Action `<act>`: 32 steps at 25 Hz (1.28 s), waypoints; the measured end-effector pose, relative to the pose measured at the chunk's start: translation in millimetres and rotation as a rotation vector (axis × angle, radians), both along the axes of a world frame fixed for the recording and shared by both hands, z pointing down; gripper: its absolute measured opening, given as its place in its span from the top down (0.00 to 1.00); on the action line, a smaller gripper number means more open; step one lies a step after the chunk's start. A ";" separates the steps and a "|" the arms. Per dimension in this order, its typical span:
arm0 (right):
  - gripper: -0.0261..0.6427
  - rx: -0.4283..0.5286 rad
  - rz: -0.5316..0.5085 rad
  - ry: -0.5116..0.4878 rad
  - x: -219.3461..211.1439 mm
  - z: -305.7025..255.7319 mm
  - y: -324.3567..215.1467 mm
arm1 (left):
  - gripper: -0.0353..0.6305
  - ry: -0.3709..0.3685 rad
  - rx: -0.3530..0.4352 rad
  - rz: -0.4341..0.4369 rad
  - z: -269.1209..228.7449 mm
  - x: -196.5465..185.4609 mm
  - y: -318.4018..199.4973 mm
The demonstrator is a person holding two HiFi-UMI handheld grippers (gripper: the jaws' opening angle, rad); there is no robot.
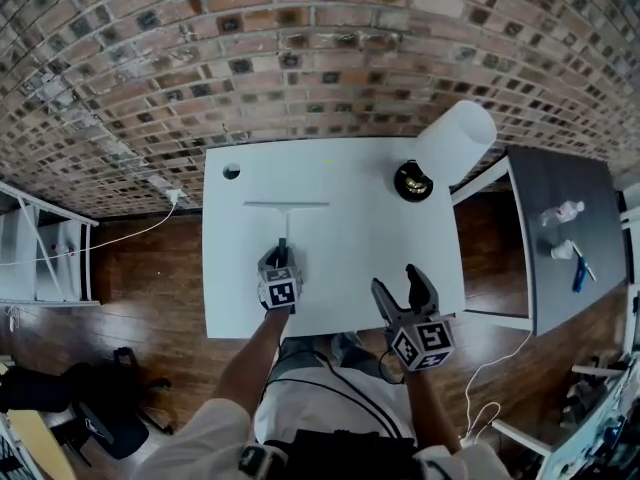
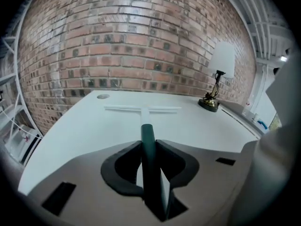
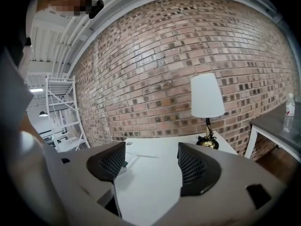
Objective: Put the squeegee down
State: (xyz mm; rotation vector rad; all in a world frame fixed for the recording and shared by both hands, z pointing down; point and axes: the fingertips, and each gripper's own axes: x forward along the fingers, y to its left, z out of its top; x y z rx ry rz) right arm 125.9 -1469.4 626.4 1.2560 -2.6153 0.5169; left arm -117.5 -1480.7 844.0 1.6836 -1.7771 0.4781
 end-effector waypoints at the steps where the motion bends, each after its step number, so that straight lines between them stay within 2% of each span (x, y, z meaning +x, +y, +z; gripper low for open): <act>1: 0.42 -0.002 0.007 0.009 4.9 1.1 -0.3 | 0.82 -0.010 -0.007 0.004 3.8 1.3 -2.0; 5: 0.42 0.008 0.004 0.029 9.1 1.2 -4.3 | 0.82 -0.055 -0.064 0.002 23.6 0.2 1.4; 7: 0.42 0.020 -0.011 0.015 5.8 -0.7 -8.9 | 0.82 -0.047 -0.088 0.005 30.3 2.2 2.3; 8: 0.42 0.025 -0.020 0.011 3.9 -1.8 -10.6 | 0.78 -0.031 -0.101 0.014 29.9 4.9 2.8; 10: 0.42 0.031 -0.036 0.013 0.2 -4.5 -12.2 | 0.52 0.002 -0.113 0.038 22.2 10.0 4.8; 11: 0.42 0.035 -0.042 0.016 -2.0 -6.3 -12.8 | 0.47 0.012 -0.102 0.052 15.3 12.4 4.8; 13: 0.42 0.049 -0.058 0.015 -7.9 -11.0 -15.9 | 0.44 0.023 -0.041 0.077 -6.1 14.9 1.6; 17: 0.42 0.074 -0.079 -0.037 -19.4 -24.2 -26.5 | 0.44 0.010 0.168 0.052 -77.7 -0.7 -3.4; 22: 0.42 0.129 -0.102 -0.094 -27.9 -50.1 -42.7 | 0.44 -0.092 0.401 0.029 -173.1 -24.5 4.3; 26: 0.42 0.218 -0.090 -0.157 -25.9 -84.8 -51.4 | 0.44 -0.153 0.583 0.028 -255.0 -21.5 17.6; 28: 0.42 0.284 -0.062 -0.186 -21.1 -104.0 -54.9 | 0.41 -0.185 0.651 0.029 -288.9 -16.7 28.0; 30: 0.37 0.348 -0.026 -0.205 -15.9 -121.0 -56.5 | 0.40 -0.211 0.698 0.030 -318.1 -8.0 37.6; 32: 0.32 0.397 -0.010 -0.216 -14.2 -133.6 -55.9 | 0.33 -0.226 0.724 0.019 -340.2 0.8 44.7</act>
